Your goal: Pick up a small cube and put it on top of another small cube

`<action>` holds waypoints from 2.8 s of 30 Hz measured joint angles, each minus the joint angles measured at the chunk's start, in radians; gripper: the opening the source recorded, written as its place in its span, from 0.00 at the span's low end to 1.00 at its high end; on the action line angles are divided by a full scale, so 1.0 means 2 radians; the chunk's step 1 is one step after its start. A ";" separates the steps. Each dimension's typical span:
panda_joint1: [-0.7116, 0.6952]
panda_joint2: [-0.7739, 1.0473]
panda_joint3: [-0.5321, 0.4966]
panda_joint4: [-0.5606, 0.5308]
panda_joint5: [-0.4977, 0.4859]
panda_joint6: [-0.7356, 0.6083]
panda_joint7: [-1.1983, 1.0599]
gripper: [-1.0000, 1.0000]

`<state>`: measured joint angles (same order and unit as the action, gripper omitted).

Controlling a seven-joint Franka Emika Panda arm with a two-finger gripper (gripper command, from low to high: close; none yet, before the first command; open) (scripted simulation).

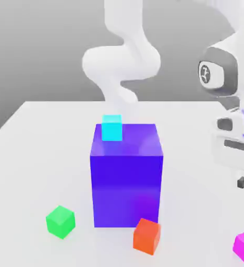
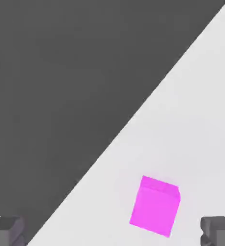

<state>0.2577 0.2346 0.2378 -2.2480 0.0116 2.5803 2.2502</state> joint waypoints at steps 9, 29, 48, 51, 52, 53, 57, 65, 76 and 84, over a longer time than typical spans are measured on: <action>0.094 0.150 -0.066 0.020 -0.075 0.078 0.176 0.00; 0.024 -0.066 -0.047 -0.015 -0.052 -0.070 -0.073 0.00; -0.046 -0.295 -0.179 -0.082 -0.067 -0.195 -0.611 0.00; -0.055 -0.311 -0.209 -0.095 -0.077 -0.197 -0.691 0.00; -0.058 -0.315 -0.218 -0.100 -0.081 -0.197 -0.718 0.00; -0.061 -0.318 -0.228 -0.104 -0.084 -0.196 -0.744 0.00; -0.068 -0.324 -0.270 -0.123 -0.100 -0.186 -0.847 0.00; -0.075 -0.298 -0.345 -0.161 -0.120 -0.136 -1.044 0.00; -0.042 -0.192 -0.420 -0.205 -0.085 -0.018 -1.310 0.00; -0.047 -0.048 -0.371 -0.212 0.095 0.103 -1.512 0.00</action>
<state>0.1638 0.1394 -0.5047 -2.6725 0.2006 2.7864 -0.7747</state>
